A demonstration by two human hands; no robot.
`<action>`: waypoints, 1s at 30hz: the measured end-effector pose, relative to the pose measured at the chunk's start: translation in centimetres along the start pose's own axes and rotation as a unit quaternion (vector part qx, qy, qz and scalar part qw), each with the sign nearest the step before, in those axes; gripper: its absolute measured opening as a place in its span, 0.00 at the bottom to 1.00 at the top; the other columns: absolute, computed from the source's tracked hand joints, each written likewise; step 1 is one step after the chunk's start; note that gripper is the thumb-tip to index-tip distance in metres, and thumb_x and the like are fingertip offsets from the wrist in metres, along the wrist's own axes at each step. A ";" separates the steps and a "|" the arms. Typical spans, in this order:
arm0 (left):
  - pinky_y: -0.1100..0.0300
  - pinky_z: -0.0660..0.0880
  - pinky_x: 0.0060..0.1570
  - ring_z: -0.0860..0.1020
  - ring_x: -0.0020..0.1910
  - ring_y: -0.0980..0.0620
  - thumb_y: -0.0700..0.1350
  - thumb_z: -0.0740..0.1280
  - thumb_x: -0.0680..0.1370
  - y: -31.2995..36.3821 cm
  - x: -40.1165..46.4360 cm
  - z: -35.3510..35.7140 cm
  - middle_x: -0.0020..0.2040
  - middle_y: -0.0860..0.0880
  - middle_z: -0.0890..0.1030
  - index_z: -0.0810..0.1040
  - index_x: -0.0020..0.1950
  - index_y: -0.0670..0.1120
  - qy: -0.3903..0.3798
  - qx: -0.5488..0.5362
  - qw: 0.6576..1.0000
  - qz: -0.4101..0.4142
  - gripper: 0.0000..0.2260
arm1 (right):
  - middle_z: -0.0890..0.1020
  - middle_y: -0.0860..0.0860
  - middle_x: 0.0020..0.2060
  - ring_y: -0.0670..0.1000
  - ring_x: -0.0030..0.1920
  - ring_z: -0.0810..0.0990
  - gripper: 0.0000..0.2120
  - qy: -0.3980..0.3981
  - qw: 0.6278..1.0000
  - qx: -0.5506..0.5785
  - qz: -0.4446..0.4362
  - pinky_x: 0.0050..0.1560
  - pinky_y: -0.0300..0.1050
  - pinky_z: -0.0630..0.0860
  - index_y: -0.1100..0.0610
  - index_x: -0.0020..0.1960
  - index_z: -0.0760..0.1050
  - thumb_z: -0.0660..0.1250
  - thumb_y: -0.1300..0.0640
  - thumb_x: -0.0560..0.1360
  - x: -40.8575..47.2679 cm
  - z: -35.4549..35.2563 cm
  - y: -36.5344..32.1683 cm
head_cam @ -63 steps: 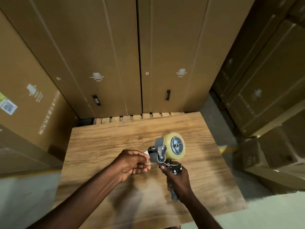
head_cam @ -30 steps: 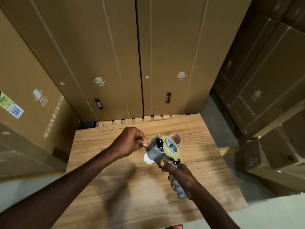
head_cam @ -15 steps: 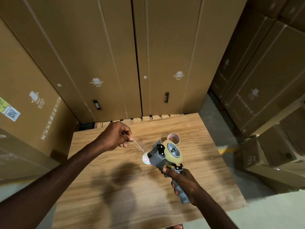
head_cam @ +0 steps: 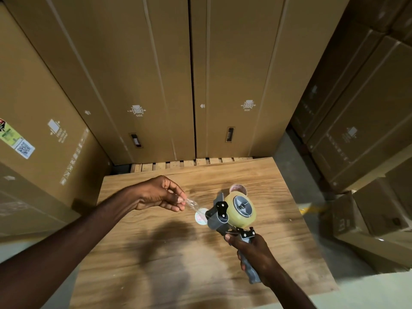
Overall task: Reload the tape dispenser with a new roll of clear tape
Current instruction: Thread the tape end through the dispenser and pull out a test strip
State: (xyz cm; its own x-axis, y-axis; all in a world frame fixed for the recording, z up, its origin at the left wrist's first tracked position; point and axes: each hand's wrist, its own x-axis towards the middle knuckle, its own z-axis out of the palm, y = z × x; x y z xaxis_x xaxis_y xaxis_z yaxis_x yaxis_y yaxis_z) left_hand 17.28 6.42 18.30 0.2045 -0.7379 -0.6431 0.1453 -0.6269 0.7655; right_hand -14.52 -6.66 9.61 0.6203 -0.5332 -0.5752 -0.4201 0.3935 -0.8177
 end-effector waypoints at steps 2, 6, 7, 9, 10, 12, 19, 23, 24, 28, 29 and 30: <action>0.52 0.83 0.54 0.83 0.59 0.35 0.32 0.73 0.75 0.0 0.1 -0.6 0.56 0.30 0.83 0.80 0.60 0.31 -0.029 -0.014 0.999 -0.022 0.14 | 0.74 0.60 0.29 0.54 0.24 0.71 0.25 0.003 1.000 0.000 -0.011 0.26 0.43 0.72 0.60 0.50 0.86 0.85 0.43 0.63 0.2 0.0 0.3; 0.51 0.82 0.57 0.83 0.58 0.38 0.49 0.70 0.79 -0.1 0.3 -1.1 0.57 0.32 0.83 0.80 0.61 0.31 -0.039 -0.044 0.996 -0.065 0.21 | 0.80 0.54 0.30 0.53 0.25 0.73 0.20 0.008 0.999 -0.007 -0.054 0.28 0.44 0.72 0.62 0.50 0.82 0.86 0.52 0.68 0.2 -0.1 0.6; 0.52 0.83 0.54 0.85 0.55 0.39 0.53 0.69 0.79 -0.3 0.4 -1.0 0.55 0.33 0.84 0.80 0.60 0.31 -0.021 -0.051 0.995 -0.078 0.25 | 0.84 0.53 0.33 0.52 0.26 0.74 0.20 0.009 0.998 -0.008 -0.065 0.27 0.45 0.73 0.62 0.52 0.80 0.85 0.56 0.69 0.2 -0.1 0.7; 0.55 0.85 0.47 0.87 0.47 0.43 0.51 0.73 0.75 -0.8 0.9 -0.5 0.50 0.35 0.86 0.80 0.59 0.30 0.010 -0.041 0.995 -0.091 0.25 | 0.88 0.55 0.41 0.51 0.29 0.78 0.25 0.012 0.996 -0.006 -0.083 0.28 0.46 0.76 0.63 0.57 0.77 0.86 0.61 0.67 0.4 -0.1 0.9; 0.57 0.85 0.43 0.87 0.43 0.45 0.47 0.76 0.73 -1.1 1.2 -0.2 0.48 0.36 0.86 0.80 0.59 0.29 0.019 -0.027 0.995 -0.091 0.24 | 0.88 0.58 0.45 0.51 0.31 0.80 0.28 0.013 0.996 -0.002 -0.089 0.29 0.47 0.77 0.62 0.59 0.76 0.87 0.62 0.65 0.5 0.0 1.0; 0.59 0.84 0.37 0.86 0.37 0.48 0.38 0.79 0.69 -1.6 1.5 0.5 0.46 0.35 0.86 0.79 0.58 0.29 0.044 0.014 0.995 -0.084 0.22 | 0.87 0.62 0.50 0.55 0.37 0.83 0.32 0.007 0.994 0.011 -0.104 0.34 0.51 0.80 0.60 0.61 0.76 0.88 0.63 0.62 0.7 -0.1 1.2; 0.54 0.82 0.34 0.85 0.33 0.44 0.38 0.80 0.70 -3.5 3.0 1.0 0.38 0.38 0.87 0.84 0.50 0.38 0.128 0.204 0.969 0.061 0.12 | 0.88 0.58 0.45 0.54 0.35 0.85 0.37 -0.008 0.994 -0.027 -0.103 0.33 0.50 0.79 0.53 0.65 0.72 0.84 0.72 0.64 0.6 -0.4 1.3; 0.58 0.79 0.36 0.84 0.33 0.60 0.42 0.79 0.70 -4.7 4.7 1.7 0.34 0.50 0.86 0.86 0.38 0.45 0.167 0.358 0.911 0.115 0.04 | 0.89 0.56 0.46 0.51 0.38 0.86 0.32 -0.003 0.993 -0.054 -0.108 0.32 0.47 0.78 0.54 0.64 0.74 0.81 0.73 0.67 1.0 -0.3 2.4; 0.60 0.78 0.37 0.83 0.35 0.64 0.41 0.77 0.72 -5.1 5.1 2.0 0.35 0.52 0.86 0.85 0.37 0.45 0.177 0.370 0.905 0.112 0.04 | 0.89 0.55 0.46 0.52 0.40 0.86 0.29 -0.011 0.992 -0.062 -0.106 0.34 0.47 0.79 0.56 0.63 0.75 0.81 0.72 0.67 1.2 -0.3 2.7; 0.54 0.80 0.45 0.83 0.47 0.55 0.41 0.75 0.74 -7.5 7.4 2.1 0.42 0.53 0.82 0.80 0.38 0.46 0.214 0.399 0.886 0.100 0.06 | 0.89 0.50 0.47 0.44 0.43 0.85 0.24 -0.036 0.989 -0.094 -0.105 0.40 0.37 0.79 0.56 0.62 0.78 0.80 0.70 0.71 1.7 -0.1 3.3; 0.53 0.79 0.46 0.80 0.48 0.52 0.43 0.76 0.73 -8.1 7.9 2.0 0.43 0.53 0.80 0.80 0.39 0.46 0.219 0.406 0.882 0.096 0.07 | 0.89 0.51 0.50 0.46 0.45 0.86 0.27 -0.044 0.989 -0.102 -0.101 0.42 0.40 0.81 0.54 0.65 0.76 0.80 0.69 0.71 1.9 0.0 3.5; 0.52 0.78 0.47 0.79 0.48 0.51 0.45 0.77 0.72 -8.7 8.3 1.9 0.44 0.53 0.79 0.79 0.39 0.47 0.223 0.407 0.881 0.091 0.07 | 0.88 0.54 0.52 0.51 0.47 0.87 0.30 -0.053 0.988 -0.107 -0.094 0.43 0.47 0.82 0.53 0.68 0.74 0.80 0.69 0.71 2.2 0.0 3.7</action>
State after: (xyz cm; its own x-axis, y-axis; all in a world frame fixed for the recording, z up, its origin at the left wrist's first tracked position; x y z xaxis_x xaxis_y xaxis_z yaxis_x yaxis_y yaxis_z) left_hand 15.88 5.26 6.31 0.5398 -0.7862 -0.3007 -0.6335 -0.6147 0.4699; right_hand -14.74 -6.39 5.29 0.7621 -0.4955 -0.4168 -0.4139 0.1221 -0.9021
